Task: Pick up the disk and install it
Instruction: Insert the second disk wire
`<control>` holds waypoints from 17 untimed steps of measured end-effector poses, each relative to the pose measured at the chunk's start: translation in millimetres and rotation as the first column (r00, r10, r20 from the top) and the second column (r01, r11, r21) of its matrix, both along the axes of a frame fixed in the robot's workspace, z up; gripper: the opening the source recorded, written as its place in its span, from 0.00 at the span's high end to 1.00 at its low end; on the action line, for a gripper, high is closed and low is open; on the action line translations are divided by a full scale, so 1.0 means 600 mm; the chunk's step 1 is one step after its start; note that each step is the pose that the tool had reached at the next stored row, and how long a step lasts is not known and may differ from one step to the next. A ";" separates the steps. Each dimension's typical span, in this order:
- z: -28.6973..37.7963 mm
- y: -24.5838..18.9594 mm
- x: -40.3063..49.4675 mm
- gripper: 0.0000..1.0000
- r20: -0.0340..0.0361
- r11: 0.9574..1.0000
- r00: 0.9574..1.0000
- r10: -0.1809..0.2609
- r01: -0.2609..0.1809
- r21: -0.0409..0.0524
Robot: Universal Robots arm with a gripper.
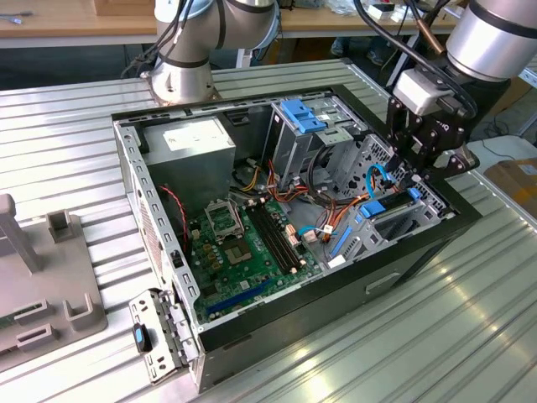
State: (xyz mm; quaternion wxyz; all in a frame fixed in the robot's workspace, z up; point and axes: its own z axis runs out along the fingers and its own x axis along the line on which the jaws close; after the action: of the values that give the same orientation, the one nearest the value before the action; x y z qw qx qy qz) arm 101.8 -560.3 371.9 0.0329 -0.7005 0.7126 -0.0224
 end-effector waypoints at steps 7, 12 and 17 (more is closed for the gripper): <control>-0.016 -0.0081 0.008 0.58 -0.001 0.999 1.000 -0.020 0.020 0.029; -0.024 -0.0081 0.011 0.58 -0.007 0.999 1.000 -0.029 0.029 0.029; -0.028 -0.0081 0.011 0.58 -0.011 0.999 0.999 -0.036 0.036 0.029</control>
State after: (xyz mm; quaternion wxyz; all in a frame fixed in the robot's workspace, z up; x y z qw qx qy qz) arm 108.4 -565.2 355.3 0.0390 -0.6871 0.7255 -0.0091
